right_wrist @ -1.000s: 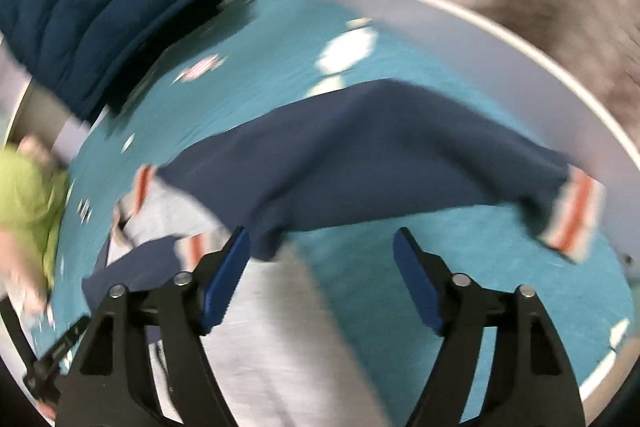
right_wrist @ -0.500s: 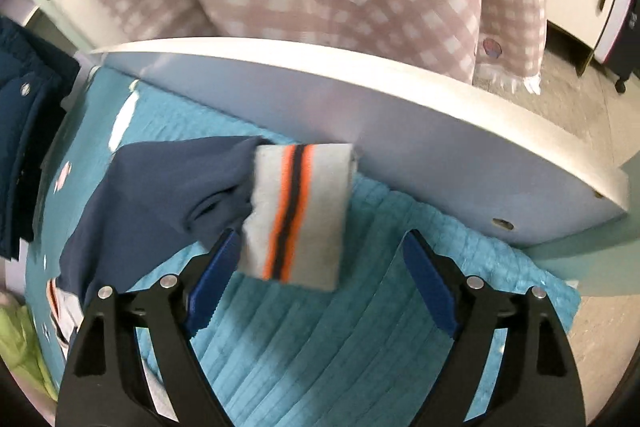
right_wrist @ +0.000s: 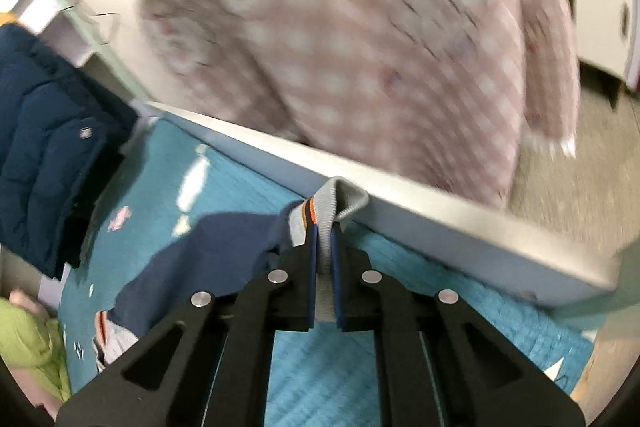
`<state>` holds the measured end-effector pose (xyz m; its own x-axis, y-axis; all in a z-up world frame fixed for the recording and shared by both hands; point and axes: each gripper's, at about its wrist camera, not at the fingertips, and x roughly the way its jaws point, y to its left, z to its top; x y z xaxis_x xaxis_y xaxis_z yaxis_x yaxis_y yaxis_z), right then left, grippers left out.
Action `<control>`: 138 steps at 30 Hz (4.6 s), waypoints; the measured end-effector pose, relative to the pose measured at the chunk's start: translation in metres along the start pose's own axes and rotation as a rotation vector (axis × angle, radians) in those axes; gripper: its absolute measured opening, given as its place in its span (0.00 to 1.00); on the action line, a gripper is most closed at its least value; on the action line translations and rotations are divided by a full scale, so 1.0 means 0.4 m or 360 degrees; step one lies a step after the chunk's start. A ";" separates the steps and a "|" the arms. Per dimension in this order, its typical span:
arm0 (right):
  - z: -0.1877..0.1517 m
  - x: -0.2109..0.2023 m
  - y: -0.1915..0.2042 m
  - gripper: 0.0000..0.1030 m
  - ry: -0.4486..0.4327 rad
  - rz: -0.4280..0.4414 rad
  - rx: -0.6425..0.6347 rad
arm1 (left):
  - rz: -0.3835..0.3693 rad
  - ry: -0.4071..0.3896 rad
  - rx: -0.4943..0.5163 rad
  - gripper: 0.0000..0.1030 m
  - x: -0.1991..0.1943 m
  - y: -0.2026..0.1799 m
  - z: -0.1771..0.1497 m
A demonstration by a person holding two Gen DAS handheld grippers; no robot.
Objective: Fold large clothes
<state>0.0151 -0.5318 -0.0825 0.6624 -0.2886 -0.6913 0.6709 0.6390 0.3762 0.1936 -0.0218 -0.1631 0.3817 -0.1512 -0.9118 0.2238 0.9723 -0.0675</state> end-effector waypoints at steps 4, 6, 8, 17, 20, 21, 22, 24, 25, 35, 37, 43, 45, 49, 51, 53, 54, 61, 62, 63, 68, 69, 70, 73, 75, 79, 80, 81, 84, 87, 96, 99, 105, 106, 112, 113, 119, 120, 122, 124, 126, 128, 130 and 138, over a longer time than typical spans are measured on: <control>0.021 -0.031 0.105 0.06 -0.0042 0.0118 -0.0202 | -0.0149 -0.0042 0.0006 0.66 0.013 -0.038 0.068; 0.029 -0.032 0.152 0.05 -0.0012 0.0212 -0.0226 | -0.0237 0.0006 -0.0033 0.52 0.040 -0.063 0.117; 0.035 -0.030 0.187 0.05 0.0010 0.0297 -0.0239 | -0.0353 0.0024 -0.0080 0.51 0.058 -0.084 0.154; 0.038 -0.053 0.355 0.05 0.0054 0.0569 -0.0339 | -0.0351 0.0214 -0.0089 0.03 0.264 -0.208 0.220; 0.049 -0.079 0.403 0.05 0.0048 0.0668 -0.0362 | -0.0350 0.0148 -0.0142 0.02 0.293 -0.212 0.225; 0.051 -0.087 0.416 0.05 0.0049 0.0699 -0.0374 | -0.0330 0.0155 -0.0133 0.02 0.292 -0.218 0.230; 0.053 -0.092 0.432 0.05 0.0050 0.0728 -0.0388 | -0.0310 0.0164 -0.0118 0.02 0.291 -0.225 0.235; 0.053 -0.114 0.471 0.05 0.0050 0.0790 -0.0413 | -0.0310 0.0169 -0.0116 0.02 0.295 -0.228 0.240; 0.053 -0.119 0.485 0.05 0.0054 0.0808 -0.0424 | -0.0317 0.0172 -0.0121 0.02 0.297 -0.228 0.242; -0.052 -0.217 0.672 0.05 0.0176 0.1088 -0.0646 | -0.0369 0.0187 -0.0134 0.02 0.315 -0.209 0.247; -0.082 -0.233 0.708 0.05 0.0250 0.1177 -0.0667 | -0.0384 0.0204 -0.0146 0.02 0.319 -0.209 0.255; -0.172 -0.293 0.805 0.05 0.0343 0.1291 -0.0784 | -0.0455 0.0295 -0.0235 0.03 0.326 -0.189 0.278; -0.197 -0.304 0.834 0.05 0.0374 0.1310 -0.0818 | -0.0422 0.0279 -0.0225 0.02 0.303 -0.191 0.283; -0.230 -0.319 0.871 0.05 0.0373 0.1303 -0.0890 | -0.0382 0.0260 -0.0208 0.03 0.225 -0.157 0.283; -0.245 -0.312 0.883 0.05 0.0374 0.1282 -0.0913 | -0.0285 0.0251 -0.0207 0.03 0.191 -0.122 0.276; -0.259 -0.297 0.889 0.05 0.0383 0.1255 -0.0919 | -0.0205 0.0241 -0.0188 0.03 0.165 -0.076 0.266; -0.268 -0.283 0.895 0.05 0.0399 0.1242 -0.0918 | -0.0151 0.0234 -0.0196 0.03 0.153 -0.041 0.257; -0.383 -0.166 0.941 0.09 0.0581 0.1138 -0.0988 | 0.0017 0.0175 -0.0357 0.03 0.101 0.190 0.203; -0.416 -0.139 0.954 0.09 0.0680 0.1161 -0.1033 | 0.0030 0.0178 -0.0388 0.03 0.099 0.221 0.196; -0.438 -0.120 0.959 0.14 0.0746 0.1153 -0.1055 | 0.0044 0.0183 -0.0424 0.03 0.096 0.252 0.183; -0.411 -0.072 0.890 0.72 0.0658 0.1022 -0.0929 | 0.0092 0.0210 -0.0505 0.07 0.088 0.363 0.132; -0.393 -0.056 0.870 0.73 0.0643 0.0952 -0.0926 | 0.0084 0.0219 -0.0515 0.13 0.089 0.374 0.119; -0.365 -0.030 0.833 0.73 0.0641 0.0854 -0.0892 | 0.0071 0.0232 -0.0529 0.16 0.092 0.384 0.104; -0.308 0.050 0.714 0.73 0.0752 0.0672 -0.0697 | 0.0014 0.0278 -0.0571 0.18 0.103 0.412 0.057; -0.286 0.092 0.626 0.73 0.0813 0.0566 -0.0549 | -0.0006 0.0285 -0.0597 0.32 0.101 0.424 0.032; -0.298 0.140 0.504 0.72 0.0960 0.0559 -0.0287 | -0.0087 0.0259 -0.0677 0.52 0.063 0.465 -0.015; -0.305 0.148 0.496 0.70 0.0977 0.0565 -0.0268 | -0.0067 0.0253 -0.0696 0.52 0.052 0.480 -0.022; -0.316 0.160 0.491 0.67 0.1003 0.0568 -0.0252 | -0.0036 0.0238 -0.0731 0.52 0.036 0.499 -0.028; -0.362 0.201 0.474 0.55 0.1138 0.0558 -0.0152 | -0.0145 0.0247 -0.0766 0.52 0.011 0.514 -0.033; -0.396 0.228 0.462 0.53 0.1162 0.0558 -0.0064 | -0.0296 0.0257 -0.0701 0.56 -0.005 0.481 -0.046; -0.410 0.326 0.424 0.52 0.1020 0.0620 0.0343 | -0.0483 0.0309 -0.0681 0.71 -0.009 0.428 -0.058; -0.402 0.317 0.412 0.31 0.0977 0.0614 0.0342 | -0.0507 0.0215 -0.0699 0.71 -0.071 0.437 -0.075; -0.374 0.302 0.372 0.18 0.0937 0.0641 0.0460 | -0.0449 0.0279 -0.0479 0.79 -0.034 0.322 -0.074; -0.369 0.292 0.375 0.17 0.0920 0.0604 0.0424 | -0.0417 0.0283 -0.0474 0.79 -0.018 0.320 -0.073; -0.356 0.278 0.383 0.12 0.0836 0.0573 0.0354 | -0.0316 0.0203 -0.0801 0.77 0.106 0.407 -0.029; -0.356 0.274 0.383 0.12 0.0822 0.0578 0.0348 | -0.0311 0.0166 -0.0819 0.74 0.100 0.413 -0.018; -0.344 0.276 0.340 0.10 0.0738 0.0547 0.0356 | -0.0144 0.0183 -0.0762 0.08 0.122 0.406 0.034; -0.353 0.299 0.319 0.10 0.0771 0.0539 0.0412 | -0.0140 0.0193 -0.0759 0.07 0.128 0.404 0.039; -0.371 0.325 0.306 0.09 0.0811 0.0505 0.0414 | -0.0116 0.0193 -0.0719 0.07 0.129 0.388 0.056; -0.364 0.319 0.320 0.10 0.0848 0.0491 0.0342 | -0.0088 0.0186 -0.0701 0.06 0.124 0.386 0.064; -0.343 0.299 0.336 0.14 0.0933 0.0506 0.0313 | -0.0080 0.0174 -0.0694 0.06 0.104 0.406 0.051; -0.318 0.269 0.373 0.18 0.1059 0.0484 0.0194 | -0.0027 0.0162 -0.0675 0.06 0.095 0.416 0.057; -0.285 0.218 0.425 0.29 0.1092 0.0365 0.0007 | -0.0035 0.0187 -0.0634 0.06 0.096 0.416 0.059; -0.154 0.198 0.652 0.52 0.0727 0.0260 -0.0573 | -0.0034 0.0220 -0.0689 0.06 0.126 0.406 0.070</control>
<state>0.2220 -0.3440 -0.0770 0.4837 0.1179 -0.8673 0.3649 0.8735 0.3223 0.2742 0.1235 -0.2088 0.2511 -0.1754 -0.9519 -0.1764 0.9587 -0.2231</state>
